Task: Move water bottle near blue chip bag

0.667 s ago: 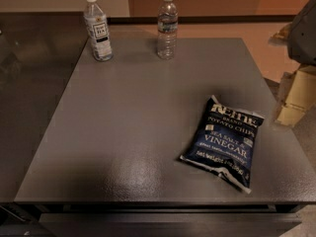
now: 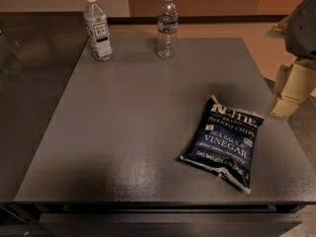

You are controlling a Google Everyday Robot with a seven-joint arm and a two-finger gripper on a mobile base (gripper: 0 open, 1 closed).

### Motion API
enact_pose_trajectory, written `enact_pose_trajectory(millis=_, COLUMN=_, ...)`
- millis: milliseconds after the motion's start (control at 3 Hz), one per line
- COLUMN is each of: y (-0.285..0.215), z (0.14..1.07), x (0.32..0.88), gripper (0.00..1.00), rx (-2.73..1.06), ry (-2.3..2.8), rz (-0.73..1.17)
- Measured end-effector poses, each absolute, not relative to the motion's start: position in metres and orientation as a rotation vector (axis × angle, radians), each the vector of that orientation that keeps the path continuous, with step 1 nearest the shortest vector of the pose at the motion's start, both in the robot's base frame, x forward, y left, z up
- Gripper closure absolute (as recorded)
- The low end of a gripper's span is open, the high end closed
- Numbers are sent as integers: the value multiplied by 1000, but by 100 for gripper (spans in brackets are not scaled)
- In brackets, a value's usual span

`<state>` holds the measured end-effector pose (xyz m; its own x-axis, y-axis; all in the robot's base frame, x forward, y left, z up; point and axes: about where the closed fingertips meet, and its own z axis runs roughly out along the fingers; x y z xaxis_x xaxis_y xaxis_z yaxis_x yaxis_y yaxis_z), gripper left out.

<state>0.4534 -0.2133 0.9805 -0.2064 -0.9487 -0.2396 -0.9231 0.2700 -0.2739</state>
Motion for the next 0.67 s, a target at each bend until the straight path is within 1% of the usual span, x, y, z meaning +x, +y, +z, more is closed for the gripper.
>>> enact_pose_trajectory(millis=667, y=-192, z=981, x=526, gripper=0, rx=-1639, ry=2039, rz=-41)
